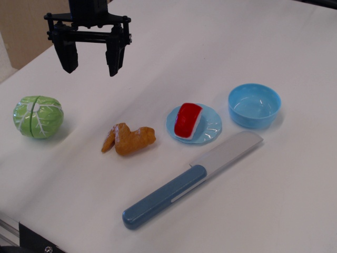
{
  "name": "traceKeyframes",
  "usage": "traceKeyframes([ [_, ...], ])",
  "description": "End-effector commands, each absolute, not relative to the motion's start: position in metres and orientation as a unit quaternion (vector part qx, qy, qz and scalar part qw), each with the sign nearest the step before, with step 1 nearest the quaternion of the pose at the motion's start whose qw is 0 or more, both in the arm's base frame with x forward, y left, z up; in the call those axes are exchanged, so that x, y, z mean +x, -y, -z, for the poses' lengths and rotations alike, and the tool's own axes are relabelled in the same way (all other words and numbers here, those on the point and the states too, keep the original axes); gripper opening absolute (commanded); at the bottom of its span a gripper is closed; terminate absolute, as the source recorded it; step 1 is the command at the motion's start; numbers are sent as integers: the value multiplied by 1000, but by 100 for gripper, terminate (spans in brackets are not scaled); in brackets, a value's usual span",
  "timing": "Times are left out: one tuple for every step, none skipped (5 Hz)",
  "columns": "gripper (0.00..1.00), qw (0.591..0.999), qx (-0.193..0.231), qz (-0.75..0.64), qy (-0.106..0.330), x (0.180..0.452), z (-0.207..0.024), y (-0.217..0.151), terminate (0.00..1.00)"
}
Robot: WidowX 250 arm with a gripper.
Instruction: Take sushi off plate
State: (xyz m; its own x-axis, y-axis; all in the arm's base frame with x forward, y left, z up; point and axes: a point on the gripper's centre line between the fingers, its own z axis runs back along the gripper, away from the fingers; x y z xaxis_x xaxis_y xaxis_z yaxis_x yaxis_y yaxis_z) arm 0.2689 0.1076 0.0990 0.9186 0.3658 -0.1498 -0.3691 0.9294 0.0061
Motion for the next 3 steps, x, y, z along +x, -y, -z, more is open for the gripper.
traceKeyframes([
  [100,979,-11,-188,-74,269,-99,-108,0],
  [100,985,-4,-163,-48,284,-101,-80,0],
  [100,992,-7,-124,-35,299,-100,-54,0],
])
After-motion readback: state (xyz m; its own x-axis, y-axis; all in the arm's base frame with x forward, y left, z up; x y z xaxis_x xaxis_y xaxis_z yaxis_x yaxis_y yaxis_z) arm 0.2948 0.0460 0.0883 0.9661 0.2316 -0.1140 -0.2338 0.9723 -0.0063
